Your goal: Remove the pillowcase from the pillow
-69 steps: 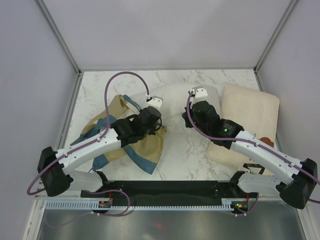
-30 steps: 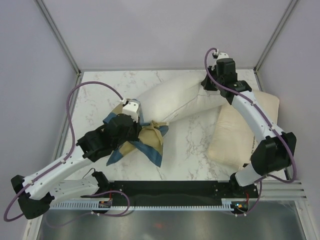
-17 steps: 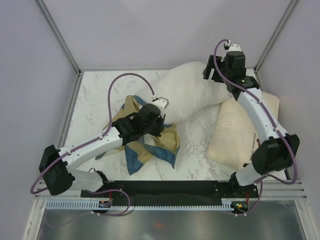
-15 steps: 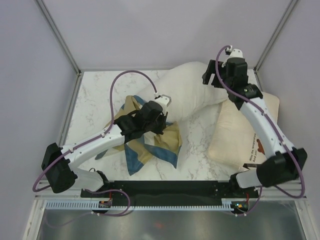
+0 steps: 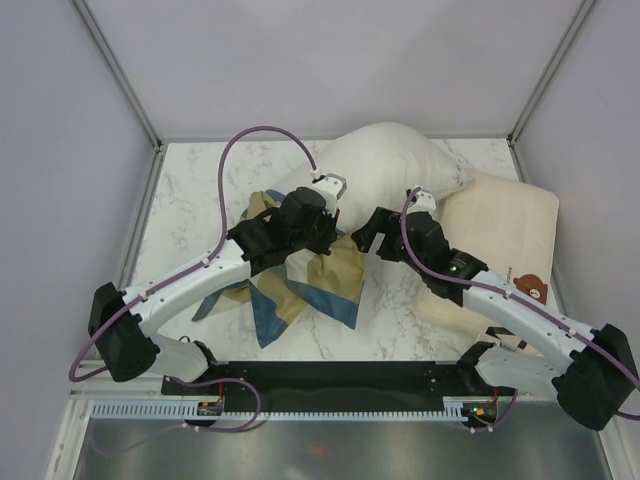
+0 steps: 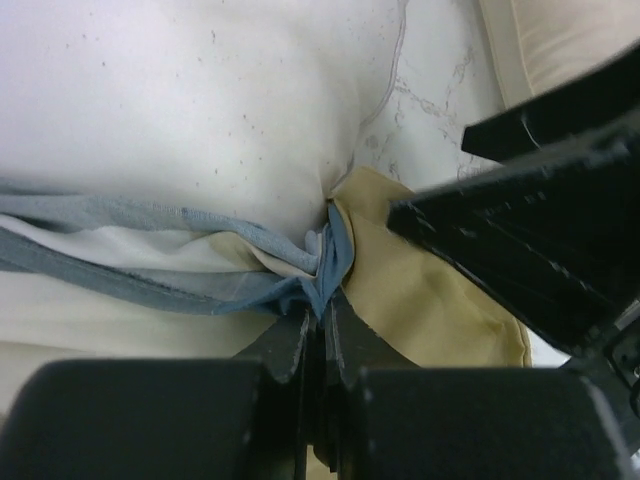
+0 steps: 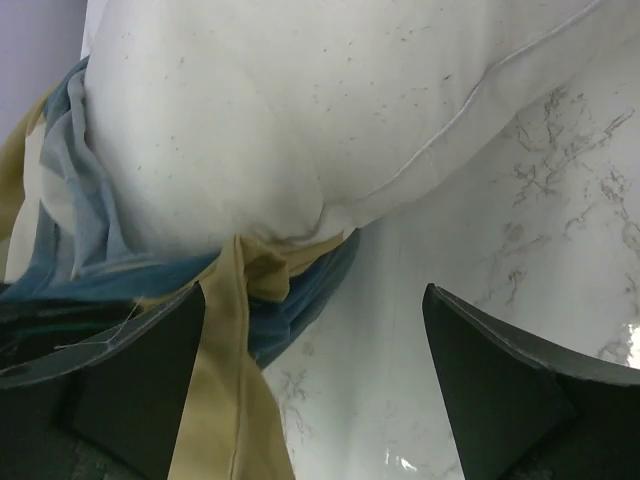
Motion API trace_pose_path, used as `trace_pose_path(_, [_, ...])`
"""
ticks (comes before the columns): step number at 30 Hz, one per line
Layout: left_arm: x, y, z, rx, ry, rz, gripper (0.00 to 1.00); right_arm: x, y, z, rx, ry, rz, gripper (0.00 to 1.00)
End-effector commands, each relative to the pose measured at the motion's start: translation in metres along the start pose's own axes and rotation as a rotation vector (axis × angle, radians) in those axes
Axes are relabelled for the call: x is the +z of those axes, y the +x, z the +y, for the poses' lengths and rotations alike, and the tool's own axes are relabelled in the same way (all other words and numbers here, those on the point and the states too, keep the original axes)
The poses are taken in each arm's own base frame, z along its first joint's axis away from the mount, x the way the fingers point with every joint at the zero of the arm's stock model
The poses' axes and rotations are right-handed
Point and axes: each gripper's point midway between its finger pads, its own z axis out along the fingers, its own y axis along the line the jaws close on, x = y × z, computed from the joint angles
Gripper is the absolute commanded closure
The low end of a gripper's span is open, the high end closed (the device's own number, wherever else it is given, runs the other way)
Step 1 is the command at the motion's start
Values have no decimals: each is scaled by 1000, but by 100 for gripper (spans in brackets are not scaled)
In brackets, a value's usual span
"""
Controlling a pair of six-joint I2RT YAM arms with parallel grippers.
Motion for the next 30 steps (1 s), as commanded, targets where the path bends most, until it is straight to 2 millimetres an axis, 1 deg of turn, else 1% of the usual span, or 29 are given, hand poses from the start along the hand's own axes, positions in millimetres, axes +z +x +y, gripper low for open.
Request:
trace_pose_path(1, [-24,-28,-6,-2,48,-125,98,17,-28,26,146,-79,-136,3])
trace_pose_path(2, [-28,-23,-4,-4,50,-125,98,22,-28,27,154,-81,-139,3])
trace_pose_path(3, [-31,-23,-4,-13,52,-129,98,33,-25,26,159,-75,-139,3])
trace_pose_path(4, [-34,-21,-5,-13,60,-130,98,38,-24,27,170,-77,-144,3])
trace_pose_path(5, [-34,-17,-4,-13,62,-125,98,43,-29,33,189,-103,-169,3])
trace_pose_path(6, [-39,-18,-4,-16,66,-136,98,53,-22,29,192,-88,-157,2])
trace_pose_path(8, [-41,-11,-2,-15,70,-125,98,64,-22,30,203,-91,-169,2])
trace_pose_path(9, [-45,-10,-2,-14,72,-133,98,78,-13,26,198,-67,-147,2])
trace_pose_path(11, [-48,-6,0,-15,73,-131,98,90,-14,34,207,-91,-145,3])
trace_pose_path(12, [-52,-7,-2,-16,88,-138,98,101,-4,28,208,-76,-129,2])
trace_pose_path(13, [-54,-7,-3,-14,96,-140,98,107,-3,28,212,-76,-131,5])
trace_pose_path(14, [-55,-2,-2,-11,96,-133,98,115,2,26,209,-71,-128,10])
trace_pose_path(15, [-57,-1,0,-10,93,-136,98,118,3,27,209,-74,-127,21])
trace_pose_path(16, [-63,-3,1,-7,94,-150,96,121,0,29,205,-79,-134,56])
trace_pose_path(17, [-64,2,3,7,92,-142,86,124,1,31,204,-85,-134,76])
trace_pose_path(18, [-68,3,5,8,87,-140,50,124,-1,33,205,-89,-137,93])
trace_pose_path(19, [-71,3,8,11,72,-146,34,125,-7,37,199,-96,-148,100])
trace_pose_path(20, [-80,0,11,9,63,-165,21,125,-14,42,189,-105,-160,100])
trace_pose_path(21, [-84,4,16,3,42,-155,12,124,-17,40,175,-84,-165,100])
trace_pose_path(22, [-90,3,25,-7,-4,-170,4,124,-32,48,153,-92,-188,100])
trace_pose_path(23, [-100,2,31,-18,-24,-190,2,124,-34,48,140,-79,-182,100])
trace_pose_path(24, [-106,5,37,-37,-52,-188,1,124,-42,50,139,-80,-194,100])
trace_pose_path(25, [-111,6,46,-55,-97,-201,0,122,-53,58,132,-97,-212,100])
trace_pose_path(26, [-113,10,50,-62,-114,-199,0,122,-59,59,131,-100,-219,100])
trace_pose_path(27, [-120,18,60,-81,-159,-187,0,121,-69,63,129,-101,-229,100])
trace_pose_path(30, [-126,36,77,-147,-252,-138,0,118,-81,65,109,-98,-238,100])
